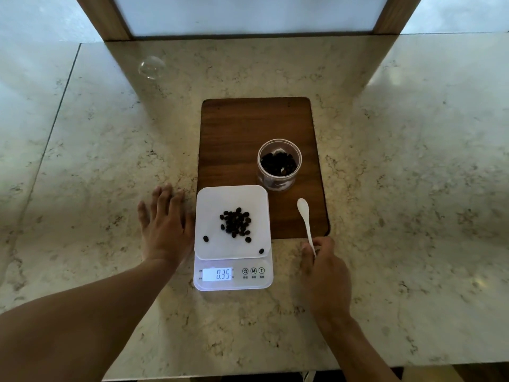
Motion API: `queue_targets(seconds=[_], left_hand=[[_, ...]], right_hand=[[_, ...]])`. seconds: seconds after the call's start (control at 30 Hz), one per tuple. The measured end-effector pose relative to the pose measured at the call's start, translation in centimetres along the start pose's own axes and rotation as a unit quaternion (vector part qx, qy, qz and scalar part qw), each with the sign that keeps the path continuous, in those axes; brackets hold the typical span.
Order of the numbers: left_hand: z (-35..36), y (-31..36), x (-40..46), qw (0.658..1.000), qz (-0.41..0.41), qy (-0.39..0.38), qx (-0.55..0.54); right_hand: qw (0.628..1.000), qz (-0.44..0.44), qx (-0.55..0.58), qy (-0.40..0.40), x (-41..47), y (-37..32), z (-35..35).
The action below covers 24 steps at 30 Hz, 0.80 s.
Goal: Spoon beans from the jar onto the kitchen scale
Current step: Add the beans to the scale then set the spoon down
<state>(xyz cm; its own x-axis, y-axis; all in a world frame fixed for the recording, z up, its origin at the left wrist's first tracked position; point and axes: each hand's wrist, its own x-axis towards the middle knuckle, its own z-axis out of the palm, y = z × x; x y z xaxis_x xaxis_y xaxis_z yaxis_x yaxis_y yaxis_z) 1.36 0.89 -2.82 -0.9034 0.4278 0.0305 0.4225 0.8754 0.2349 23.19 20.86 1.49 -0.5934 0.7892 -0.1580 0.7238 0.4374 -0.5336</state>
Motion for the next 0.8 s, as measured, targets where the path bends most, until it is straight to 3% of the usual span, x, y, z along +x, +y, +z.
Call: queue_targets(seconds=[0.2, 0.43, 0.8], left_hand=[[-0.12, 0.18, -0.09, 1.000, -0.002, -0.001, -0.004], [-0.22, 0.26, -0.06, 1.000, -0.002, 0.000, -0.006], [0.31, -0.01, 0.05, 1.000, -0.007, 0.006, -0.010]], right_hand=[[0.999, 0.026, -0.026, 0.006, 0.36, -0.38, -0.27], [0.998, -0.005, -0.046, 0.031, 0.57, -0.18, -0.35], [0.999, -0.012, 0.001, 0.036, 0.87, 0.49, 0.11]])
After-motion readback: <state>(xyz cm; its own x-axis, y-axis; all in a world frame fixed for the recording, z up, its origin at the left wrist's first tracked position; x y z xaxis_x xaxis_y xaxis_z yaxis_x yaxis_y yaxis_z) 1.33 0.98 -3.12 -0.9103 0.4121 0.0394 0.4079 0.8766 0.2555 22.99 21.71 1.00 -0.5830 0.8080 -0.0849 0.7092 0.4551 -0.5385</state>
